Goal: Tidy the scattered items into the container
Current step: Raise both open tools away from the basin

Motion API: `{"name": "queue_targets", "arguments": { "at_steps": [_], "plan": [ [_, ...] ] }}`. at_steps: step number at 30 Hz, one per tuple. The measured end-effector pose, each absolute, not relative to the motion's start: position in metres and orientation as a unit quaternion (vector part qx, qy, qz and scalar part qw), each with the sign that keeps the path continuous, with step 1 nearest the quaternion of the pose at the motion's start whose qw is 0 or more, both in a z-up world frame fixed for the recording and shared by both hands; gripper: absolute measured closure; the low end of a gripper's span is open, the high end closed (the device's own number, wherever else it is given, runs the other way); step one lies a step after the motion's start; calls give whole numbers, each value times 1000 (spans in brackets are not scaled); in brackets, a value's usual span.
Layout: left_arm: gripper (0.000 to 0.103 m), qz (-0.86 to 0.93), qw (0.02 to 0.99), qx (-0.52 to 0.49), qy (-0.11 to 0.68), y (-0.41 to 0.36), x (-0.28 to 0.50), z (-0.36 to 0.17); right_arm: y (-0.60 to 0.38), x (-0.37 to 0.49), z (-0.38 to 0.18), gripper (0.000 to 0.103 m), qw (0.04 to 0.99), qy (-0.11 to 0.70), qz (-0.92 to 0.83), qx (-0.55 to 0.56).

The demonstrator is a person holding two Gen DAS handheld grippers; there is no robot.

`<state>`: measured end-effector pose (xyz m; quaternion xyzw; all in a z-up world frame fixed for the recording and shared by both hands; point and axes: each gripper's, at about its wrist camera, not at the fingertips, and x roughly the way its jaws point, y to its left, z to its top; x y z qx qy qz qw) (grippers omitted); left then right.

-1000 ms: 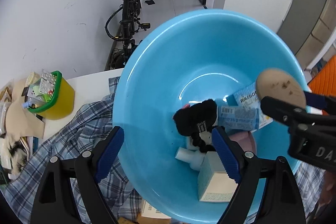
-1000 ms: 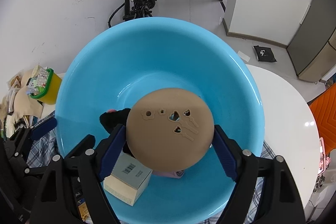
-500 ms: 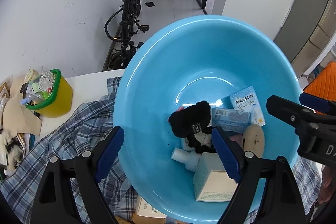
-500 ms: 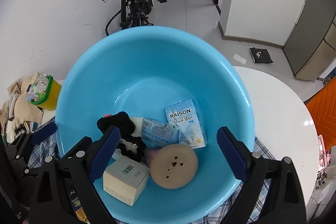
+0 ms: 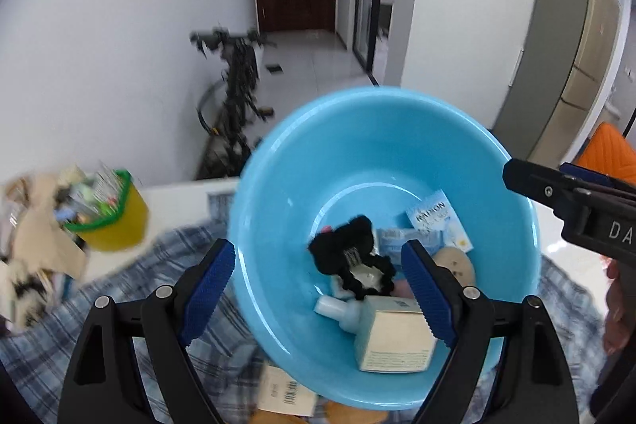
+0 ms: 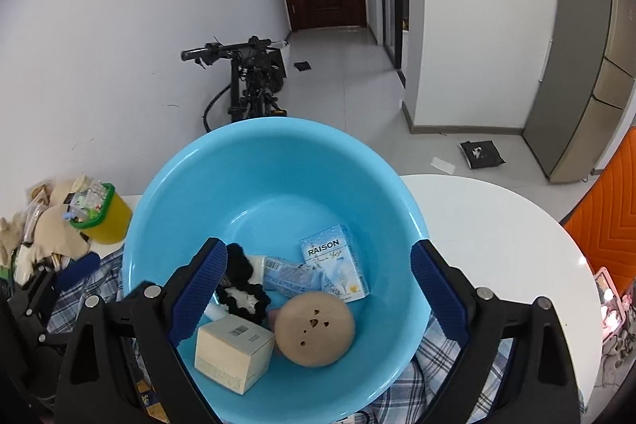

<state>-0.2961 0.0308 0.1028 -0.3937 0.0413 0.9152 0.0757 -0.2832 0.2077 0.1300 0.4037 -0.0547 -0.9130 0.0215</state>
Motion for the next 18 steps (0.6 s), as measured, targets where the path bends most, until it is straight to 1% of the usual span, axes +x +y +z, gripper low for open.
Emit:
{"name": "queue_targets", "arguments": {
  "at_steps": [2, 4, 6, 8, 9, 12, 18],
  "plan": [
    [16, 931, 62, -354, 58, 34, -287, 111, 206, -275, 135, 10, 32, -49, -925, 374],
    [15, 945, 53, -319, 51, 34, -278, 118, 204, -268, 141, 10, 31, -38, -938, 343],
    [13, 954, 60, -291, 34, 33, -271, 123, 205, -258, 149, 3, 32, -33, -951, 307],
    [2, 955, 70, -288, 22, 33, -269, 126, 206, -249, 157, 2, 32, -33, -960, 275],
    [0, 954, 75, -291, 13, 32, -269, 126, 207, -247, 160, 1, 35, -34, -963, 265],
    [0, 962, 64, -267, -2, 30, -265, 129, 208, -241, 166, 0, 43, -32, -967, 250],
    [0, 963, 60, -263, 13, 30, -261, 132, 204, -236, 165, 0, 39, 4, -971, 235]
  ]
}}
